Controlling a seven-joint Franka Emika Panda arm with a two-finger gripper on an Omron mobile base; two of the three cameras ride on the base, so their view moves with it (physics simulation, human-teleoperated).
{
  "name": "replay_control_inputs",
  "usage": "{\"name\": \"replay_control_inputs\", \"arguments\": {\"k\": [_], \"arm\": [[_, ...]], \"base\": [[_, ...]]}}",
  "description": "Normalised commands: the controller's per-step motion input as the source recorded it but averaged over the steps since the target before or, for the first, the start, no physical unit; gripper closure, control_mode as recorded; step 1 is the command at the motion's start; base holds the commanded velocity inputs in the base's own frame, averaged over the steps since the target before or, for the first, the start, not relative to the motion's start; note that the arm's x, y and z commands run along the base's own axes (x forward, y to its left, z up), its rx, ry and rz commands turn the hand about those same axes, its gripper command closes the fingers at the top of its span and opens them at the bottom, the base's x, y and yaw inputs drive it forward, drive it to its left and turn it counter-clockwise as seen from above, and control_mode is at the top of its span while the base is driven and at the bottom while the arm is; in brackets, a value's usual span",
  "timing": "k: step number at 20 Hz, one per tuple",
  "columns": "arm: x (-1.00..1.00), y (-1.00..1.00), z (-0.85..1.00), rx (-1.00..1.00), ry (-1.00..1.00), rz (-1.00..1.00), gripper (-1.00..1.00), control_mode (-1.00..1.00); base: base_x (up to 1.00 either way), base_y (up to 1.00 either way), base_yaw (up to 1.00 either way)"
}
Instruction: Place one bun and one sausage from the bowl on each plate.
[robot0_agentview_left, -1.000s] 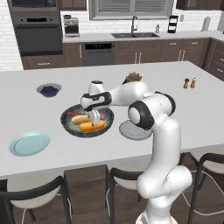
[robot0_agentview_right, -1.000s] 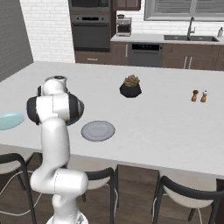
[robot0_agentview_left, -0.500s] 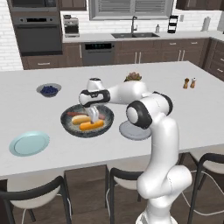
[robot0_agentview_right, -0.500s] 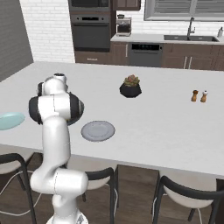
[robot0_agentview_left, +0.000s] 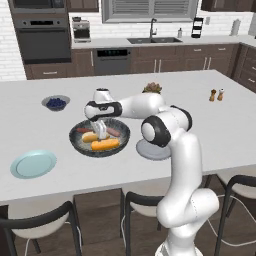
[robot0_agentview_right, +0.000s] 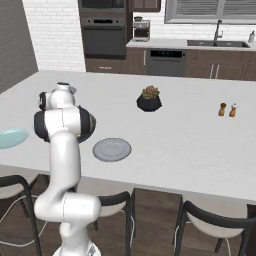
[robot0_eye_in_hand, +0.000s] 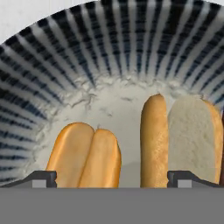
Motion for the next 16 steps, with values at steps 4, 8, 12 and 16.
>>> {"name": "replay_control_inputs", "arguments": {"k": [4, 8, 12, 16], "arm": [[-0.04, 0.31, -0.07, 0.0, 0.04, 0.0, -1.0, -1.0], [-0.18, 0.15, -0.09, 0.0, 0.03, 0.0, -1.0, -1.0], [-0.02, -0.55, -0.02, 0.0, -0.02, 0.0, -1.0, -1.0], [-0.23, -0.67, -0.17, 0.0, -0.11, 0.0, -1.0, -1.0]], "base": [[0.0, 0.0, 0.0], [0.0, 0.0, 0.0], [0.0, 0.0, 0.0], [0.0, 0.0, 0.0]]}}
